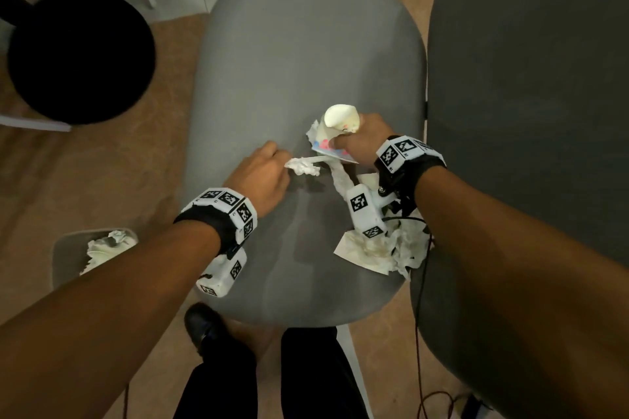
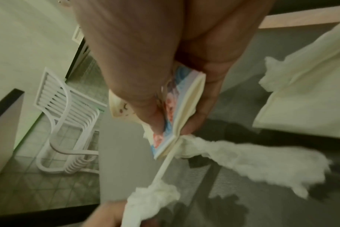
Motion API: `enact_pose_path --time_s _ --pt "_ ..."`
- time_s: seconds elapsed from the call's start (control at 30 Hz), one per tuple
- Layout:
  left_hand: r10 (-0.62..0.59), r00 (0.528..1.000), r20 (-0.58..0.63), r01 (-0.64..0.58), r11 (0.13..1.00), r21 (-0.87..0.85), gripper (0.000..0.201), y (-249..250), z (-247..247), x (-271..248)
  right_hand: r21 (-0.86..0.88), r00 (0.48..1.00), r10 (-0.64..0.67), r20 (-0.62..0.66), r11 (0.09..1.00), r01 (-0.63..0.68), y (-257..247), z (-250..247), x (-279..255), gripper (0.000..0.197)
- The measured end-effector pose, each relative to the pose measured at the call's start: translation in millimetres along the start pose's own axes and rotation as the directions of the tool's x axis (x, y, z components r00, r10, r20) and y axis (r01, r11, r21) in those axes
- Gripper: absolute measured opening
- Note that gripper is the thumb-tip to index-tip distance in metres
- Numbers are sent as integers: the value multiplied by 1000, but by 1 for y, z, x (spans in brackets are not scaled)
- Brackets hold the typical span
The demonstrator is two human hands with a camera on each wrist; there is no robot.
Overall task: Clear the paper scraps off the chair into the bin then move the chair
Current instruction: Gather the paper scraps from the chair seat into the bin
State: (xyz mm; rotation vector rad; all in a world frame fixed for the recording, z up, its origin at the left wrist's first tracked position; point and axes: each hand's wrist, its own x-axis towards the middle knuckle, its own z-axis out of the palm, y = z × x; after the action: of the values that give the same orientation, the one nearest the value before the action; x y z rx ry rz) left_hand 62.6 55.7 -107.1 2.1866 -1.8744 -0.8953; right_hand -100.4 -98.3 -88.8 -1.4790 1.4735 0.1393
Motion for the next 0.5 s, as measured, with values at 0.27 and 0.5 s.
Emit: enact_pose_path --time_s 0.27,0.5 --pt "-101 987 -124 75 977 -202 23 -36 -17 -45 185 996 -60 -66 980 72 -53 27 -22 38" --pt "-237 947 -215 148 920 -363 31 -87 -31 -102 209 994 -104 -41 972 110 -101 101 -45 35"
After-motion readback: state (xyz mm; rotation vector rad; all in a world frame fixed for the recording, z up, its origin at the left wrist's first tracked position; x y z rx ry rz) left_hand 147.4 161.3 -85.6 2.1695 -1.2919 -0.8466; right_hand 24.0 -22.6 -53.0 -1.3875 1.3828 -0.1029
